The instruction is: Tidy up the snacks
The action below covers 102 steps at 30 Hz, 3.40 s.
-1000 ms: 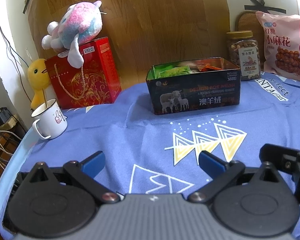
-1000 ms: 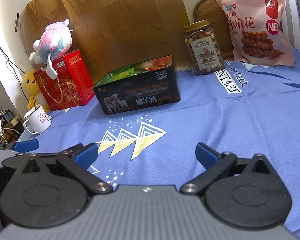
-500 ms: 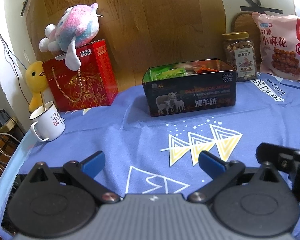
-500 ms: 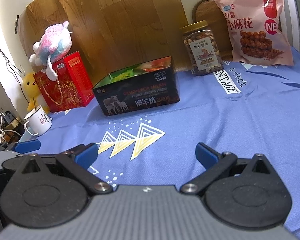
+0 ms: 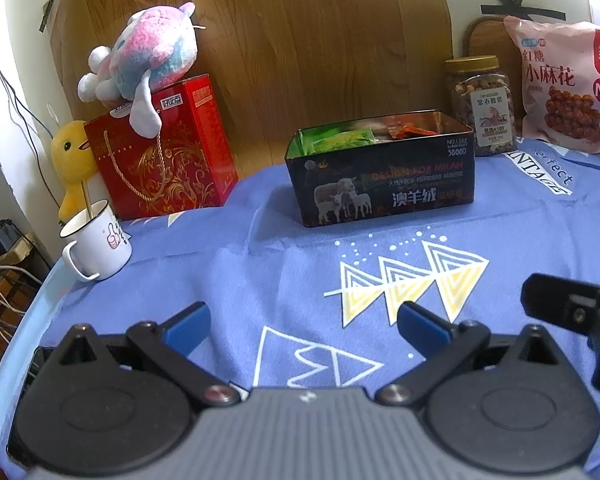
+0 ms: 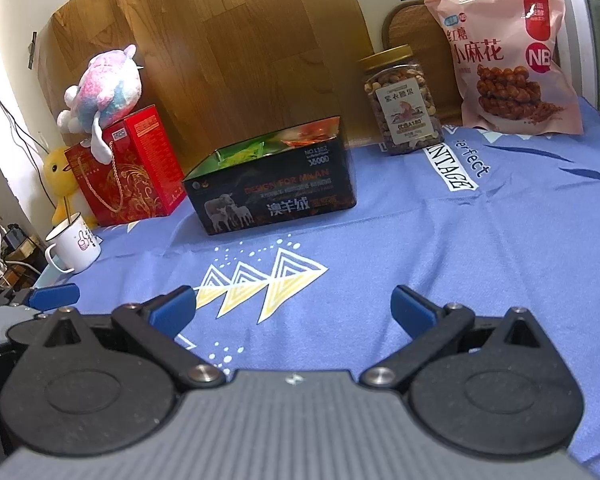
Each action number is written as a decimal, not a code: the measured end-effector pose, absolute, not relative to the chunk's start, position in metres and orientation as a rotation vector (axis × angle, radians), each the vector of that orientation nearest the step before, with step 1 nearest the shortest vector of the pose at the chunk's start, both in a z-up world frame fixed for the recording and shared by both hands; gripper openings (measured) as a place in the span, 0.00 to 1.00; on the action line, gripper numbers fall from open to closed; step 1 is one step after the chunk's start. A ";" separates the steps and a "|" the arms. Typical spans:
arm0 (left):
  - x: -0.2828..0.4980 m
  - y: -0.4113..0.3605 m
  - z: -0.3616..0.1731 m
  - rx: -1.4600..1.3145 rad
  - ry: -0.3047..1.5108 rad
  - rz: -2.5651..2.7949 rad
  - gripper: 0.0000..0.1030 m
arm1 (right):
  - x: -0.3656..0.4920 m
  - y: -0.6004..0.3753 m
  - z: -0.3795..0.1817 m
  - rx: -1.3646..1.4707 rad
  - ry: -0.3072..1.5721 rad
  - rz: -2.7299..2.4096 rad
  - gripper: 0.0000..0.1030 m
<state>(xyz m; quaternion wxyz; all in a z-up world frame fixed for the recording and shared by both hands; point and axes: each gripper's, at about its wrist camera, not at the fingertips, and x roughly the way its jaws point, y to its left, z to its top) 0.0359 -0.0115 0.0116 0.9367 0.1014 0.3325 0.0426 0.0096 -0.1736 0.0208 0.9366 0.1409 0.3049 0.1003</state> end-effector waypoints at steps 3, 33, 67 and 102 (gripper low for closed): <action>0.037 -0.012 0.012 0.206 0.683 0.087 1.00 | 0.010 -0.174 0.021 0.288 0.626 0.203 1.00; 0.022 -0.024 0.023 0.187 0.633 0.025 1.00 | -0.019 -0.197 0.029 0.271 0.595 0.099 1.00; 0.031 -0.021 0.020 0.177 0.662 0.054 1.00 | -0.017 -0.190 0.026 0.260 0.604 0.132 1.00; 0.030 -0.014 0.020 0.216 0.620 0.119 1.00 | -0.011 -0.184 0.022 0.272 0.611 0.166 1.00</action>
